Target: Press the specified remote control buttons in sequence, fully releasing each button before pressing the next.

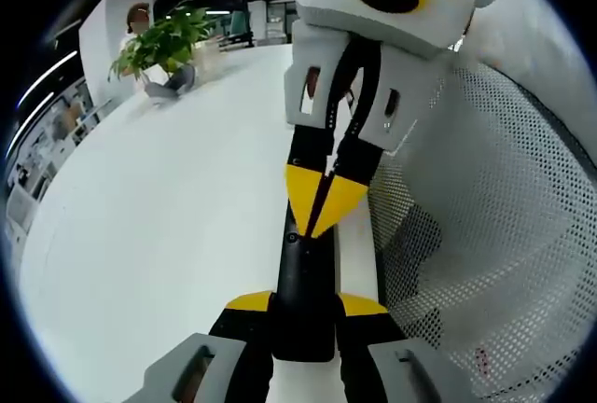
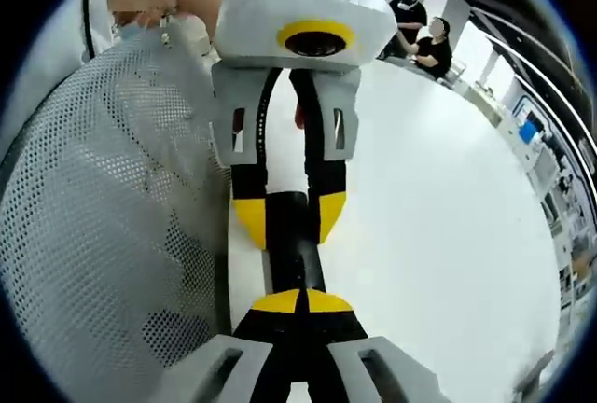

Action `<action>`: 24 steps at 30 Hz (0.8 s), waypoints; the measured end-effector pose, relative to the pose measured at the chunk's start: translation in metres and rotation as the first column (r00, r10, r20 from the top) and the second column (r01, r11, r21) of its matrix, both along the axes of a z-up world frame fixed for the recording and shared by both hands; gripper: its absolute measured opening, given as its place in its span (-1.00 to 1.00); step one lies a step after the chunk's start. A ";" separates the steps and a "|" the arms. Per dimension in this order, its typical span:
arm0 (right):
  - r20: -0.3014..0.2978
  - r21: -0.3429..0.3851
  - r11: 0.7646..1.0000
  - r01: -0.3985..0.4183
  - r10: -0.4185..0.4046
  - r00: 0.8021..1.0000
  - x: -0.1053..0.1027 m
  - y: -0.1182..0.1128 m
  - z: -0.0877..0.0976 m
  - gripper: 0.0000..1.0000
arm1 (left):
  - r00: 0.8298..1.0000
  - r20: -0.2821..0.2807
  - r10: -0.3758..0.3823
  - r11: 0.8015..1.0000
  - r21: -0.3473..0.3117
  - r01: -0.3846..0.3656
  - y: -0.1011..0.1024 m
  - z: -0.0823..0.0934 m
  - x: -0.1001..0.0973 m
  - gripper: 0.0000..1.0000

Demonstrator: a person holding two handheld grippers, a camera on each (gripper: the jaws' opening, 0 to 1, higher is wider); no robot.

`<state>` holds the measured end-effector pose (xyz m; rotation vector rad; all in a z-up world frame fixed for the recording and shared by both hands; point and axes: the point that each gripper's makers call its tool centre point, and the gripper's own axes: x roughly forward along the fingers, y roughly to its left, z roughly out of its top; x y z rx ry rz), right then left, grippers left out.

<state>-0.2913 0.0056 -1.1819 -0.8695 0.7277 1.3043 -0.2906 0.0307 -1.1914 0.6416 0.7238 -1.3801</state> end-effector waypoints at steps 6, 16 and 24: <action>-0.025 -0.033 0.999 -0.040 0.039 0.999 0.001 0.002 -0.001 -1.00 | 1.000 0.002 -0.003 1.000 -0.006 0.003 0.000 0.000 0.000 -0.51; -0.131 0.050 0.994 0.095 -0.088 0.987 0.002 0.001 0.001 -1.00 | 1.000 0.001 0.002 1.000 -0.009 -0.002 -0.001 0.000 -0.001 -0.51; -0.134 0.044 0.993 0.106 -0.099 0.986 0.011 0.001 -0.001 -1.00 | 1.000 0.002 0.009 1.000 -0.020 -0.009 -0.004 0.001 -0.001 -0.51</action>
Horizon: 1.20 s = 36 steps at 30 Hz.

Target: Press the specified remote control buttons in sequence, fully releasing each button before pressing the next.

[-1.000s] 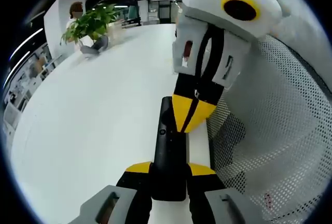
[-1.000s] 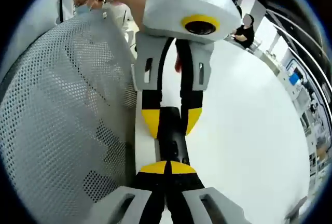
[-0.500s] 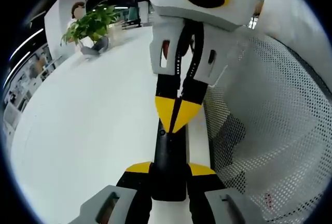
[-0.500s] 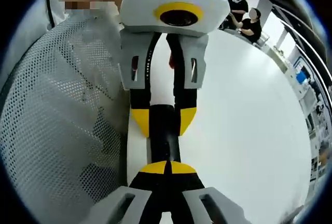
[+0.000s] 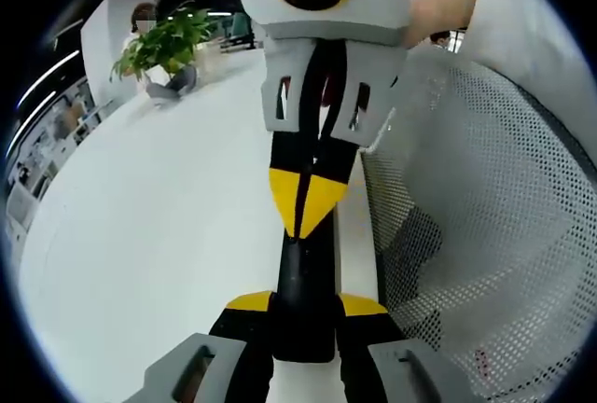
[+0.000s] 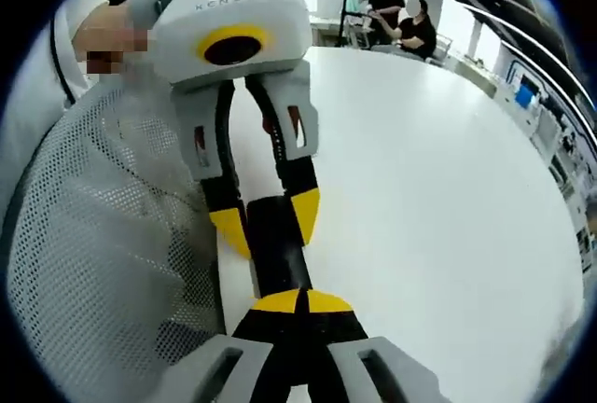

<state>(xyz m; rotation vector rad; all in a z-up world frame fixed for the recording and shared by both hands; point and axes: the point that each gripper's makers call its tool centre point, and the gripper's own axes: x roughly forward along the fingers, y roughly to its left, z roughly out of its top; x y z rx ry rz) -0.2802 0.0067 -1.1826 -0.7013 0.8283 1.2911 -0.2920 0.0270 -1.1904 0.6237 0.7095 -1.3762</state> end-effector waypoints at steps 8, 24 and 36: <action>-0.068 -0.064 0.997 -0.036 0.032 0.997 0.001 0.001 -0.001 -1.00 | 1.000 -0.001 -0.004 1.000 0.003 0.004 0.001 -0.001 0.000 -0.51; -0.077 0.003 0.996 0.094 -0.093 0.993 0.005 -0.001 -0.001 -1.00 | 1.000 0.000 -0.007 1.000 0.004 0.007 0.001 -0.001 0.001 -0.51; -0.041 -0.008 0.999 -0.034 0.033 0.999 -0.013 0.007 0.002 -1.00 | 1.000 -0.005 -0.026 1.000 0.005 0.026 -0.001 -0.001 0.000 -0.51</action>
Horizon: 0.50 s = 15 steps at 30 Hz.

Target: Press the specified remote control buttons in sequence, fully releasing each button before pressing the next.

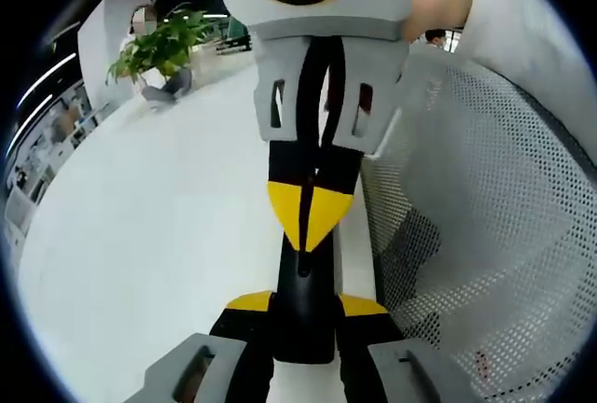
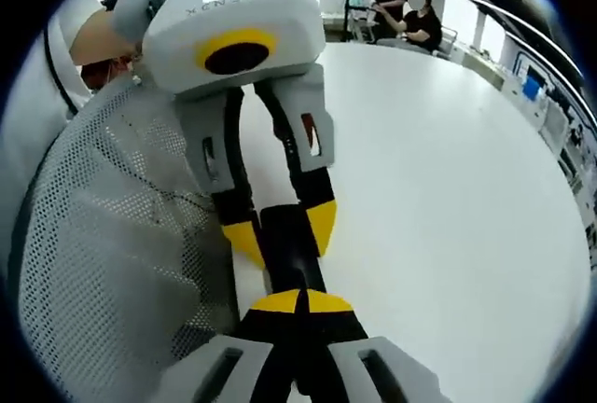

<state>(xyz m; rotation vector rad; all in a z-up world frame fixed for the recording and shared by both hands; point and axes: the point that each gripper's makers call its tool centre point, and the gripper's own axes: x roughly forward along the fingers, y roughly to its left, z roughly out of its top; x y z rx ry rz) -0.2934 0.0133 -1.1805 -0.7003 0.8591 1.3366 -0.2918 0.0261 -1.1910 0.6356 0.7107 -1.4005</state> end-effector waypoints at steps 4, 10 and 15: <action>0.061 -0.052 0.994 -0.097 0.100 0.993 -0.001 0.000 -0.001 -1.00 | 1.000 0.002 -0.008 1.000 0.008 0.008 0.000 -0.001 0.000 -0.51; 0.120 -0.126 0.982 -0.140 0.155 0.981 -0.002 0.003 -0.003 -1.00 | 1.000 0.002 -0.011 1.000 0.021 0.011 -0.001 -0.002 0.001 -0.51; 0.095 -0.090 0.993 -0.080 0.088 0.992 0.002 0.002 -0.003 -1.00 | 1.000 0.003 -0.013 1.000 0.024 0.012 -0.002 -0.002 0.000 -0.51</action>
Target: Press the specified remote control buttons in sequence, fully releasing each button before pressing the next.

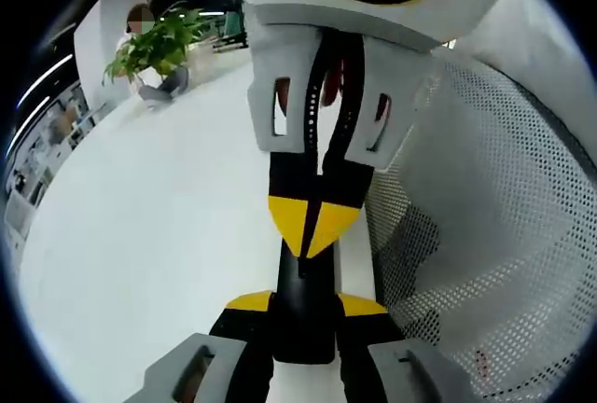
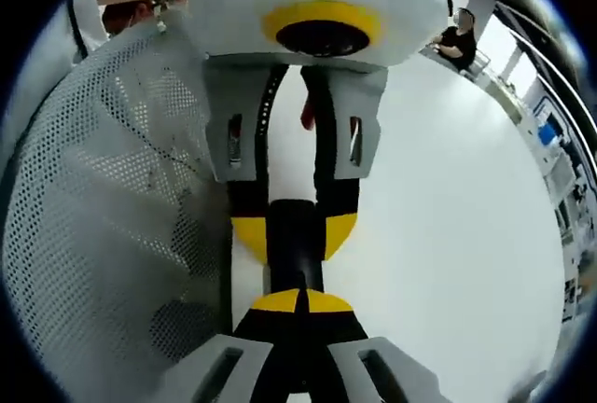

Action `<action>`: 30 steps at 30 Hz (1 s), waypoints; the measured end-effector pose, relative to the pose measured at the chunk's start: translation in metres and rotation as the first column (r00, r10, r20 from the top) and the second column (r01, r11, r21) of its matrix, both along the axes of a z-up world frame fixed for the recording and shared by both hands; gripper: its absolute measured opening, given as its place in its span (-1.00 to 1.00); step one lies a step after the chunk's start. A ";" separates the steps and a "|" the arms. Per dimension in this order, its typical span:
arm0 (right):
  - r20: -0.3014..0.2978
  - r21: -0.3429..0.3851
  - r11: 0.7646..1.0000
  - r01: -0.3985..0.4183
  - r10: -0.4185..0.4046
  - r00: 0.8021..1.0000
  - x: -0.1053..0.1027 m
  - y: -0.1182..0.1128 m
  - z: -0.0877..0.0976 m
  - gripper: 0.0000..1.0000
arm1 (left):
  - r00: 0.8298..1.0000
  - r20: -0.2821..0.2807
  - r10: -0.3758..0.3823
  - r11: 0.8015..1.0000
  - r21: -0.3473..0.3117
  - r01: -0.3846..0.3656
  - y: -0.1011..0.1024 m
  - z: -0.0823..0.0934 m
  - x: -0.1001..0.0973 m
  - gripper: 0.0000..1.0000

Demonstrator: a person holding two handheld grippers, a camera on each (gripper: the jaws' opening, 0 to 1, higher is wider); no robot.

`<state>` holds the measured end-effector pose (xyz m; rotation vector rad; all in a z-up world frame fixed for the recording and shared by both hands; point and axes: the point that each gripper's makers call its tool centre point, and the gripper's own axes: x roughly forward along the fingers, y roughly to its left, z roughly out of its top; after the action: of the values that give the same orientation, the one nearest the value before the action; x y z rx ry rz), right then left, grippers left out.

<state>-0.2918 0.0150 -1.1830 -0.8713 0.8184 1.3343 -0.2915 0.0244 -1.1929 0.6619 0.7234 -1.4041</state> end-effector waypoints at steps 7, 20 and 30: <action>-0.079 0.150 0.982 0.112 -0.101 0.992 -0.002 0.006 0.003 -1.00 | 1.000 0.001 -0.004 1.000 0.001 0.004 0.000 0.000 0.000 -0.51; -0.031 0.037 0.999 0.002 -0.001 1.000 -0.004 0.006 0.000 -1.00 | 1.000 -0.001 -0.005 1.000 -0.001 0.005 -0.001 0.001 -0.002 -0.51; 0.017 -0.001 1.000 -0.009 0.009 1.000 -0.003 0.007 -0.001 -1.00 | 1.000 0.003 -0.015 1.000 0.005 0.015 0.000 0.001 -0.002 -0.51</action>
<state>-0.2945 0.0218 -1.1841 -0.8868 0.8023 1.3331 -0.2933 0.0240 -1.1920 0.6744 0.7208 -1.4154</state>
